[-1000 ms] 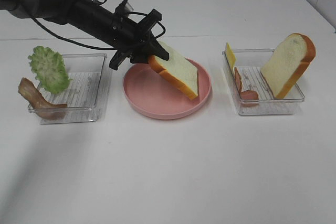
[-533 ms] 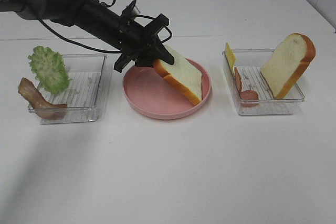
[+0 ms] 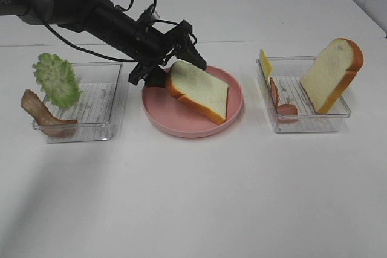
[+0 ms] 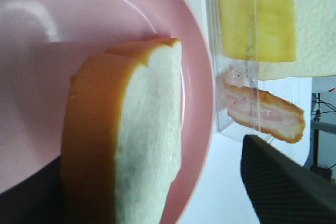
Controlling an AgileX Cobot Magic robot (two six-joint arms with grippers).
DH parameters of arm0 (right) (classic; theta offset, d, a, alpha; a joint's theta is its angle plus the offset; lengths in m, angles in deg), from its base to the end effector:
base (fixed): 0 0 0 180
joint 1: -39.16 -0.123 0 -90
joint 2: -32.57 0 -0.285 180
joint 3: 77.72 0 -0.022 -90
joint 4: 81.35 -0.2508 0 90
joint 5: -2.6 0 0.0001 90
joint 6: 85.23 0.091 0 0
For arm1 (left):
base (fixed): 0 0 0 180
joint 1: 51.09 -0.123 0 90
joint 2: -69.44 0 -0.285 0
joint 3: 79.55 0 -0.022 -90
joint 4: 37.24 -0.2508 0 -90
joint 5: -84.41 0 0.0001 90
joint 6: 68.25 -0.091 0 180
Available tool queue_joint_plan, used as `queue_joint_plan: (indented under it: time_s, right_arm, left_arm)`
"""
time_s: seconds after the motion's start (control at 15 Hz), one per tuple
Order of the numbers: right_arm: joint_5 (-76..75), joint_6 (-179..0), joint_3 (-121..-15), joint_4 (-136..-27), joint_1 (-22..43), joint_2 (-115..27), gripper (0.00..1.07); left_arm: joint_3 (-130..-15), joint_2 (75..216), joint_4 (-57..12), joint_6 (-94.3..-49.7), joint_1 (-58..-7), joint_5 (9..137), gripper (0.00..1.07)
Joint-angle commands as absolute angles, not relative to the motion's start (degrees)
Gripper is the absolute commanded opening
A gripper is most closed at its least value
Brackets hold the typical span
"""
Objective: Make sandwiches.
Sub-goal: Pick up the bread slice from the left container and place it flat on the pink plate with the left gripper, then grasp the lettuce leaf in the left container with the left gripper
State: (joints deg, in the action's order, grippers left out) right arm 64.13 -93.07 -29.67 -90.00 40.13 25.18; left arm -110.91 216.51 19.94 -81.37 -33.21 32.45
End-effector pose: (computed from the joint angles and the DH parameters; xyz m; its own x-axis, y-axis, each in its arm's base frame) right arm -0.0078 0.0122 0.2794 -0.4417 -0.0564 -0.8954 -0.1300 0.9915 0.0017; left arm 0.4653 -0.2134 0.1296 -0.9878 -0.0820 -0.1322 0.0448 0.6637 -0.7467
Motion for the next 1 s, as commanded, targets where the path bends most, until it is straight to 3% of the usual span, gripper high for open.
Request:
queue_joint_plan:
  time_s: [0.07,0.8,0.87,1.0]
  right_arm:
    - [63.6,-93.4,-29.5,-89.8,40.5,25.9,0.78]
    - [63.6,-93.4,-29.5,-89.8,40.5,25.9,0.78]
    - [63.6,-93.4,-29.5,-89.8,40.5,25.9,0.78]
    - [63.6,-93.4,-29.5,-89.8,40.5,25.9,0.78]
  left_arm:
    - [-111.0,215.3,14.9,-81.2,-33.0,33.1,0.80]
    - [-111.1,206.5,-5.9,-78.0,-32.9,34.5,0.82]
    - [-111.1,204.8,-8.8,-76.7,-33.0,34.0,0.82]
    - [-111.1,199.2,-21.6,-69.2,-33.2,31.9,0.82]
